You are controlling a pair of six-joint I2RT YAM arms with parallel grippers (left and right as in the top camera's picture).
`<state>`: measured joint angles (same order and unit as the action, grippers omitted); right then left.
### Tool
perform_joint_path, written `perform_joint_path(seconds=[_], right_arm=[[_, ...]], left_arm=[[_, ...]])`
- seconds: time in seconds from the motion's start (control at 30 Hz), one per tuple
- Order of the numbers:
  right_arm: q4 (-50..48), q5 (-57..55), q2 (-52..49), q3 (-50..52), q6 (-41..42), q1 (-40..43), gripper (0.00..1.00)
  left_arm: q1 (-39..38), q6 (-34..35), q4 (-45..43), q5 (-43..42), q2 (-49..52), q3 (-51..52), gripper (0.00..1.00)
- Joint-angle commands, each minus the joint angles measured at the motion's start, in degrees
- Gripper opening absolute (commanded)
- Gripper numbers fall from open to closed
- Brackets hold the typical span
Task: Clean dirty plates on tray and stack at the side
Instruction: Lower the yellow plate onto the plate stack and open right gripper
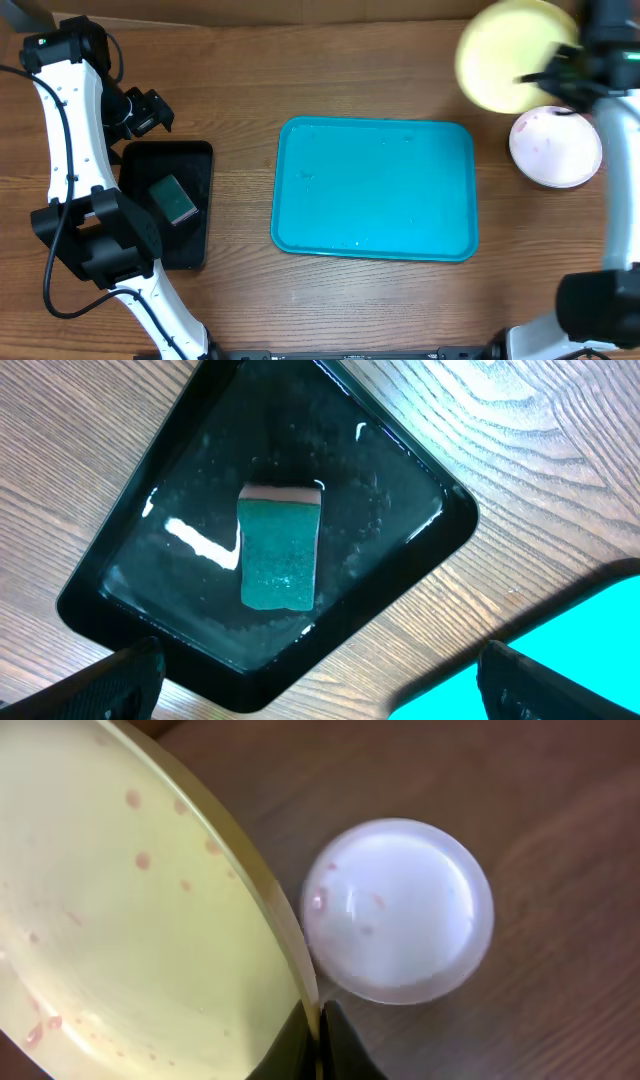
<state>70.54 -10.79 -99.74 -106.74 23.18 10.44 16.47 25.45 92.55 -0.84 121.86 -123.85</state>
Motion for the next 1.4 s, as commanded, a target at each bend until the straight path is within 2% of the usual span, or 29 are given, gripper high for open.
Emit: perform_joint_path(seconds=[0.0, 0.17, 0.33, 0.5, 0.8, 1.1, 1.13, 1.2, 1.27, 1.37], right_arm=[[-1.4, 12.9, 1.7, 5.3, 1.6, 10.1, 0.04], [-7.3, 14.6, 1.7, 14.8, 4.9, 20.9, 0.04], [-17.1, 15.6, 1.7, 23.3, 5.6, 24.8, 0.04], [-25.2, 15.9, 1.6, 29.6, 5.6, 24.7, 0.04], [-34.2, 15.9, 1.2, 37.0, 5.6, 24.3, 0.04], [-35.1, 18.6, -3.0, 38.3, 5.3, 22.8, 0.04], [-34.8, 18.6, -3.3, 38.3, 5.3, 22.4, 0.08], [-34.2, 18.6, -3.2, 38.3, 5.3, 21.8, 0.26], [-33.1, 19.0, -3.1, 38.1, 5.1, 21.6, 0.4], [-30.5, 19.0, -2.8, 37.3, 5.1, 21.7, 0.5]], left_arm=[[-0.5, 0.3, -0.1, -0.2, -0.1, 0.1, 1.0], [-0.5, 0.3, -0.1, -0.2, -0.1, 0.1, 1.0], [-0.5, 0.3, -0.1, -0.2, -0.1, 0.1, 1.0], [-0.5, 0.3, -0.1, -0.2, -0.1, 0.1, 1.0], [-0.5, 0.3, -0.1, -0.2, -0.1, 0.1, 1.0], [-0.5, 0.3, -0.1, -0.2, -0.1, 0.1, 1.0], [-0.5, 0.3, -0.1, -0.2, -0.1, 0.1, 1.0], [-0.5, 0.3, -0.1, -0.2, -0.1, 0.1, 1.0], [-0.5, 0.3, -0.1, -0.2, -0.1, 0.1, 1.0], [-0.5, 0.3, -0.1, -0.2, -0.1, 0.1, 1.0]])
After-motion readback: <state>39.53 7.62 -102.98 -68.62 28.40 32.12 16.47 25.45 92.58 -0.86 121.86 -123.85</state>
